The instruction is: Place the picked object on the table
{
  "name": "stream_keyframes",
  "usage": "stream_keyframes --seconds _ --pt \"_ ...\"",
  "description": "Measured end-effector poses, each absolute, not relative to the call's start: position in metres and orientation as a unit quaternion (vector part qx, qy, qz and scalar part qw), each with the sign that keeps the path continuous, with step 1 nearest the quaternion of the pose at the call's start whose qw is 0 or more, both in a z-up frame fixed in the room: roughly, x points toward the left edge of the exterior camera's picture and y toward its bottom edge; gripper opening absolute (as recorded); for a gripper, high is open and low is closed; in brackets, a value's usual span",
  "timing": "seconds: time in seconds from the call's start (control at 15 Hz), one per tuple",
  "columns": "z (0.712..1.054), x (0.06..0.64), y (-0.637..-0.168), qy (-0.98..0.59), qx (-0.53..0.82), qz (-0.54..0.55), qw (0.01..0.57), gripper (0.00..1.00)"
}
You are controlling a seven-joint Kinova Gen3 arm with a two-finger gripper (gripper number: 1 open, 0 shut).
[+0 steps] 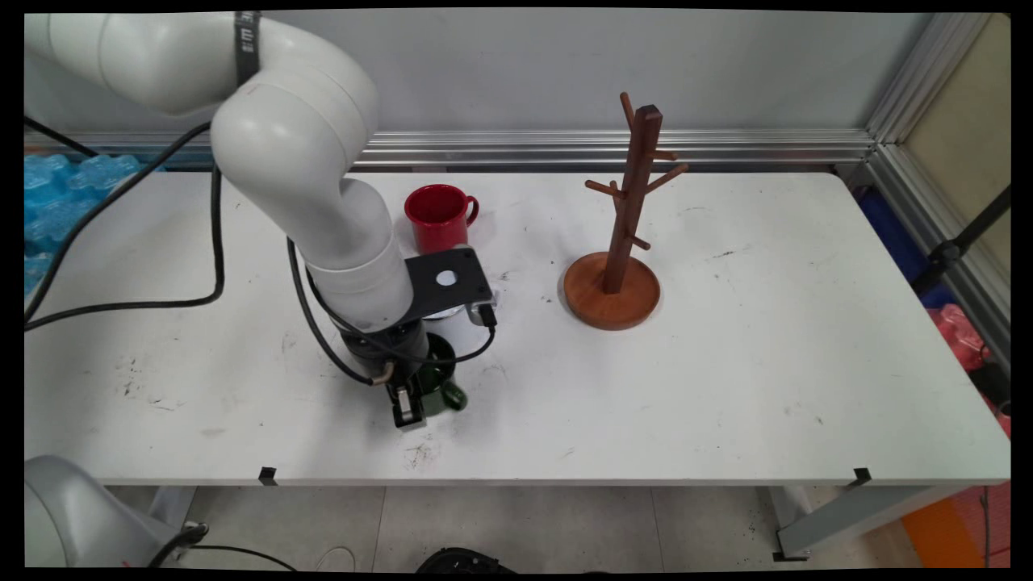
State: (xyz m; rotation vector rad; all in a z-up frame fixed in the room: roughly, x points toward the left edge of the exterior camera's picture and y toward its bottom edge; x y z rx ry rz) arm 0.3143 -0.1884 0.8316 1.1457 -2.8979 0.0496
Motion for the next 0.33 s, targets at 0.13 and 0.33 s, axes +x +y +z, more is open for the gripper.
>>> stream_keyframes --seconds 0.13,0.33 --pt "0.8302 0.3124 -0.1893 -0.930 0.368 0.014 0.015 1.00" --pt "0.8285 0.3105 -0.1905 -0.929 0.369 0.013 0.019 1.00"
